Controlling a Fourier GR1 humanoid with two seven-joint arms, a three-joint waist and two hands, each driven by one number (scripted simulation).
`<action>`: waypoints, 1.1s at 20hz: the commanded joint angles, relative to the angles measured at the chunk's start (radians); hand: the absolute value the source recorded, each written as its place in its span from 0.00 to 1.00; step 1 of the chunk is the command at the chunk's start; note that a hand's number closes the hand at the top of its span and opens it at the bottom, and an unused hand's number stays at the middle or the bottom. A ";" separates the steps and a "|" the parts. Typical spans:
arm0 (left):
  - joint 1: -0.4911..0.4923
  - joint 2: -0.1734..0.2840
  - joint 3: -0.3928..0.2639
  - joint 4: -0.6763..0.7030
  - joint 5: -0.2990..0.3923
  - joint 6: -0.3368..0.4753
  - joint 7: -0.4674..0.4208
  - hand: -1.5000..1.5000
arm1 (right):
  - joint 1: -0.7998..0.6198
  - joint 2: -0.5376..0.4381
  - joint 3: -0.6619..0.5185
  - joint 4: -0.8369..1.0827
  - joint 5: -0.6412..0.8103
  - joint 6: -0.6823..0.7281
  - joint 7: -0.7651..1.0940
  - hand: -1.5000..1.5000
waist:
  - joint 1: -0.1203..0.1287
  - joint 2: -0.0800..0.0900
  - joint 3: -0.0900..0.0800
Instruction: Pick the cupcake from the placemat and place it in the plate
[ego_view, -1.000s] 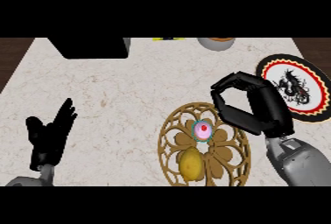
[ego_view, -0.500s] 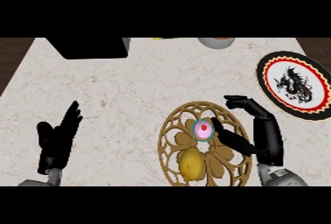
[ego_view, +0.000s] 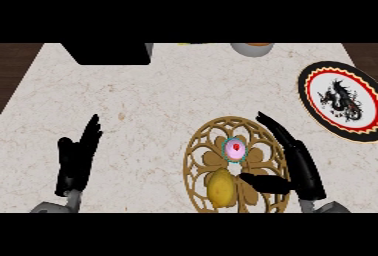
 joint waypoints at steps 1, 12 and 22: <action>0.000 0.013 0.000 -0.035 -0.011 0.002 0.042 0.50 | -0.055 -0.090 0.039 -0.053 0.158 0.046 0.234 0.00 | 0.004 -0.003 -0.001; -0.012 -0.036 -0.014 -0.020 -0.049 0.010 0.028 0.50 | -0.272 -0.127 0.062 -0.154 0.029 0.559 0.700 0.00 | 0.016 0.001 0.001; -0.047 -0.063 0.060 0.009 -0.081 -0.057 0.049 0.50 | -0.286 0.081 0.036 0.012 0.163 0.660 0.694 0.00 | 0.008 0.002 0.002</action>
